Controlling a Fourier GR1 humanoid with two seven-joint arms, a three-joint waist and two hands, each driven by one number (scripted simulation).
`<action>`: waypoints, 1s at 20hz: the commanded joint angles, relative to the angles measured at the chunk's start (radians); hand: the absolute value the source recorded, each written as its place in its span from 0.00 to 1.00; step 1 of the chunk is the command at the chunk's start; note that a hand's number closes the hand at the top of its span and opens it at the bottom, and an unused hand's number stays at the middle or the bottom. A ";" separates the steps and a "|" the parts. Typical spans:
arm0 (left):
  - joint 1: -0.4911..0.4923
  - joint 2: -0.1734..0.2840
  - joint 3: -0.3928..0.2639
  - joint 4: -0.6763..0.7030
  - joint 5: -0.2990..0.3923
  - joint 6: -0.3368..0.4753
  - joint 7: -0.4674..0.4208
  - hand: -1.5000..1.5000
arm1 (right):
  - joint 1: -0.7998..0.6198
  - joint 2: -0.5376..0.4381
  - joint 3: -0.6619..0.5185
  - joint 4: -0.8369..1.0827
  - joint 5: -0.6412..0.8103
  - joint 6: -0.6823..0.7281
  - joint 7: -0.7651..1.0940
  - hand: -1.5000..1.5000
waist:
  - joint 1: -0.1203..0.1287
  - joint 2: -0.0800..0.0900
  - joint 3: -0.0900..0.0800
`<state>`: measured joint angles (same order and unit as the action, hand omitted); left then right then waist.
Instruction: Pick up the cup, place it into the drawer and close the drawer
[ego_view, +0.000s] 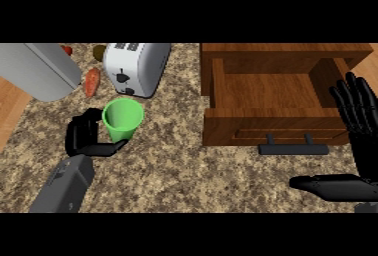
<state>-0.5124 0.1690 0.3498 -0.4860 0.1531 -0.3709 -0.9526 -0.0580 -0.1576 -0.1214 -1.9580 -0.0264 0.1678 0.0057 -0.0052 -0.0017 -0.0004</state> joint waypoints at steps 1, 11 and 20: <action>-0.060 -0.032 -0.033 -0.121 0.017 -0.041 0.028 1.00 | -0.018 -0.017 -0.036 0.016 -0.016 0.001 0.004 0.00 | 0.011 -0.004 0.002; -0.167 -0.153 -0.172 -0.499 -0.020 0.218 0.356 1.00 | 0.083 0.015 -0.009 0.002 0.012 0.022 -0.095 0.00 | 0.006 -0.005 0.002; -0.389 -0.169 -0.332 -0.587 0.012 0.436 0.648 1.00 | -0.030 -0.021 -0.063 0.089 -0.025 0.024 -0.052 0.00 | -0.003 0.000 0.001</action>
<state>-0.7807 0.0072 0.0706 -1.0517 0.1515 -0.0286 -0.4314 -0.0584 -0.1705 -0.1689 -1.9127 -0.0456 0.1894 -0.0367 -0.0045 -0.0025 0.0006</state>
